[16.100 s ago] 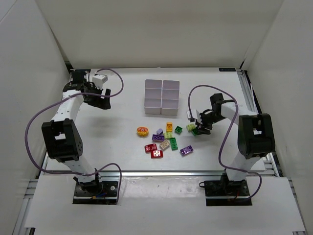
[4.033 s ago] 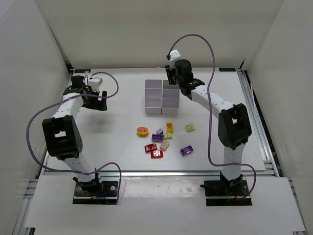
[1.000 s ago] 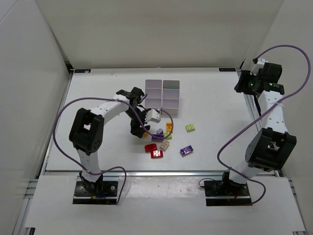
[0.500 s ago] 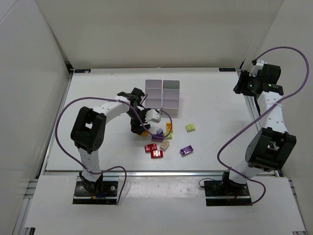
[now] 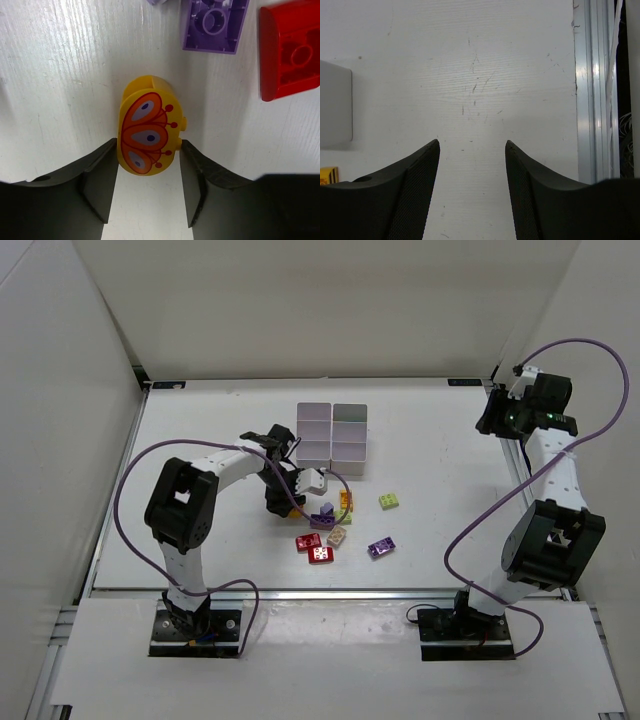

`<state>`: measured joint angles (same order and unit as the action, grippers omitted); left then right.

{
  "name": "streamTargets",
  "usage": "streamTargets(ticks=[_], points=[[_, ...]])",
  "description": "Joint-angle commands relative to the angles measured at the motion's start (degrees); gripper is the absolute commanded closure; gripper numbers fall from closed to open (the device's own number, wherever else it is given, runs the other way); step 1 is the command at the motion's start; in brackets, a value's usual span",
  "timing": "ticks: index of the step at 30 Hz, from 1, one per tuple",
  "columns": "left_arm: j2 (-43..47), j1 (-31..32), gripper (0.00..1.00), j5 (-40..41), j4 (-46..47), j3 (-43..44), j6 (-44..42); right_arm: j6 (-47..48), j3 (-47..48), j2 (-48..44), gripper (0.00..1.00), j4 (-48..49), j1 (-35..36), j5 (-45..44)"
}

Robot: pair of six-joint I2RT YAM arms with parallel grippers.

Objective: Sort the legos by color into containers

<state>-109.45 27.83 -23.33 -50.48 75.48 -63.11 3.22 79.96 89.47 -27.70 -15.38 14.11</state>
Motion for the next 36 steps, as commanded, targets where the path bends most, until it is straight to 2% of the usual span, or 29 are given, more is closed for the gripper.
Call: streamTargets(ticks=[1,14,19,21,26,27,29,33,36], points=[[0.9,0.11,0.4,-2.24,0.47,-0.34,-0.17,0.12,-0.6,-1.84,0.4,2.04,-0.09,0.92],[6.0,-0.15,0.58,-10.15,0.47,-1.39,9.93,0.2,-1.48,-2.37,0.41,2.13,0.0,1.8],[9.78,-1.81,0.69,-15.07,-2.42,1.75,15.46,0.03,-1.92,-2.81,0.41,1.78,0.0,2.15],[9.69,-2.08,0.76,-15.78,-5.14,4.48,20.82,-0.06,-2.27,-3.16,0.41,1.78,0.0,2.24],[6.71,-7.26,0.82,-22.89,-8.32,15.64,34.7,-0.5,-2.71,-3.43,0.41,1.6,-0.09,3.12],[5.92,-7.96,0.83,-24.9,-8.49,17.14,40.29,-0.59,-2.71,-3.34,0.41,1.6,-0.01,3.2],[3.64,-9.98,0.9,-26.76,-8.41,22.15,45.6,-0.67,-2.62,-3.43,0.41,1.6,-0.01,3.55],[-1.11,-11.92,0.9,-30.62,-7.97,29.53,58.95,-0.94,-2.44,-3.43,0.41,1.6,0.17,3.82],[-4.63,-13.33,0.9,-31.68,-7.27,34.19,62.84,-1.2,-2.62,-3.78,0.41,1.78,0.26,3.82]])
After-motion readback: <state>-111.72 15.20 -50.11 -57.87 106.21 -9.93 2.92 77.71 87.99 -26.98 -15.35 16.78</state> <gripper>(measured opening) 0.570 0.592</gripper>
